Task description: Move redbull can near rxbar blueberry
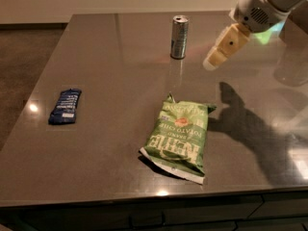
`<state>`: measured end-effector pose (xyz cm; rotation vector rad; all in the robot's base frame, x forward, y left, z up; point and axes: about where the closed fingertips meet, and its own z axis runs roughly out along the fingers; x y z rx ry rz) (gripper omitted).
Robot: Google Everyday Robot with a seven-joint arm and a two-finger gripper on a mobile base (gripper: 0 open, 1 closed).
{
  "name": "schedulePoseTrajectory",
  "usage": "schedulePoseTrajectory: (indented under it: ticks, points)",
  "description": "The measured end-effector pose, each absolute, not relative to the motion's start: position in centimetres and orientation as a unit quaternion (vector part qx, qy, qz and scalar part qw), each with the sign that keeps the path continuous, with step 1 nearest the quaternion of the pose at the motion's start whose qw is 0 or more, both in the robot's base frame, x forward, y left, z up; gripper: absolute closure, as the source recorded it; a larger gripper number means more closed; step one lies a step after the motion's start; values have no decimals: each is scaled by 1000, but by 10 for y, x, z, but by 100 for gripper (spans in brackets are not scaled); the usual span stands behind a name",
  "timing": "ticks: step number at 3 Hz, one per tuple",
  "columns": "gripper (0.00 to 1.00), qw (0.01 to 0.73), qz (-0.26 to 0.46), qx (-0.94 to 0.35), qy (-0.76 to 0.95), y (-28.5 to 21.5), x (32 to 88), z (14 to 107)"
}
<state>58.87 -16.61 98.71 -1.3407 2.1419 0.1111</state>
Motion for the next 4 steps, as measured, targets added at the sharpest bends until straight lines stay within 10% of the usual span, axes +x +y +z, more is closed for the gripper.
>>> schedulePoseTrajectory:
  ticks: [4]
  points:
    - [0, 339, 13, -344, 875, -162, 741, 933]
